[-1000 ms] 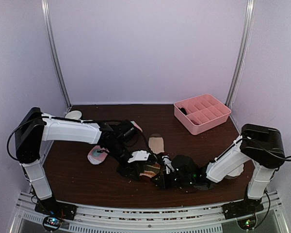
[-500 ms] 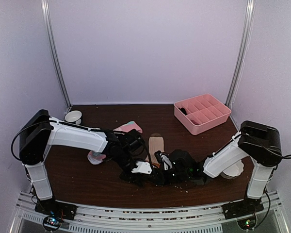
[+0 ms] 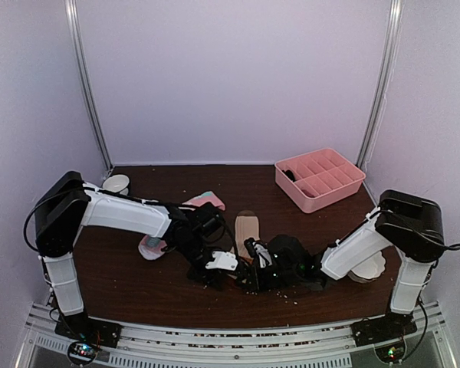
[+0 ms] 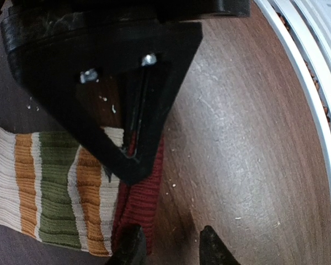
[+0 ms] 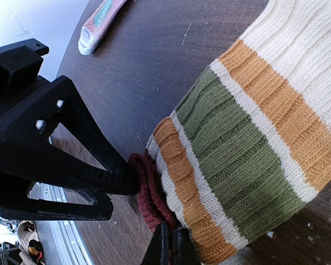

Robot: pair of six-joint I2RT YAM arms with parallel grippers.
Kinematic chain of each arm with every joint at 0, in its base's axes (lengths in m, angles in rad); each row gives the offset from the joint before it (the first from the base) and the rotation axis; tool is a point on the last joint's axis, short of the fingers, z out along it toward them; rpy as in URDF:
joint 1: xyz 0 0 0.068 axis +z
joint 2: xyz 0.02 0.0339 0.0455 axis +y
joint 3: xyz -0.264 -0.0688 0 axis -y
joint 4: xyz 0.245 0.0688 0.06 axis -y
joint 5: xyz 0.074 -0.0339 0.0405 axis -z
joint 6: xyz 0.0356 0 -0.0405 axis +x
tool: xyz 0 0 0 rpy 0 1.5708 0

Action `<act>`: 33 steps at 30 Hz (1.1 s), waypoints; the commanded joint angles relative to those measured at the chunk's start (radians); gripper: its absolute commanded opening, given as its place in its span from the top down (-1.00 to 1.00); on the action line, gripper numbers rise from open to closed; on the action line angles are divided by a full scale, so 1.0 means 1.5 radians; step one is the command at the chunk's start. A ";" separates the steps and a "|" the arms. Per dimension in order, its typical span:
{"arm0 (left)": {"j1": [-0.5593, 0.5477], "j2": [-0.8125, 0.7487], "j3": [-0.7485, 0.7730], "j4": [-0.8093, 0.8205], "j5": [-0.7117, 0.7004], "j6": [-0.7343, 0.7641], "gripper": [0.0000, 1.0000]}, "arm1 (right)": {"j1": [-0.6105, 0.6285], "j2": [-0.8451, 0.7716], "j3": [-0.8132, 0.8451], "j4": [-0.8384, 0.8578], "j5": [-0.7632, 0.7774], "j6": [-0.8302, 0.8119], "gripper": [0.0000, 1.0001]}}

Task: Roll the socks
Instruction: Roll the sock at the center of the board.

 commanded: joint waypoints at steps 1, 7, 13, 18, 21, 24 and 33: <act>0.003 0.006 0.019 0.009 0.010 -0.003 0.29 | -0.003 0.039 -0.015 -0.117 -0.003 0.004 1.00; 0.002 0.008 0.037 -0.006 0.030 -0.011 0.29 | -0.004 0.039 -0.015 -0.116 -0.005 0.009 1.00; 0.002 0.039 0.036 -0.025 -0.001 0.000 0.33 | -0.005 0.036 -0.018 -0.114 -0.007 0.013 1.00; 0.002 0.041 0.019 -0.030 -0.009 0.009 0.35 | -0.005 0.036 -0.018 -0.112 -0.011 0.014 1.00; 0.002 0.038 0.007 -0.017 -0.021 0.005 0.36 | -0.006 0.038 -0.018 -0.112 -0.013 0.015 1.00; 0.002 0.038 0.003 -0.006 -0.028 0.005 0.38 | -0.006 0.036 -0.019 -0.111 -0.017 0.015 1.00; 0.002 0.062 0.004 0.018 -0.061 -0.003 0.91 | -0.010 0.024 -0.032 -0.076 -0.051 0.026 1.00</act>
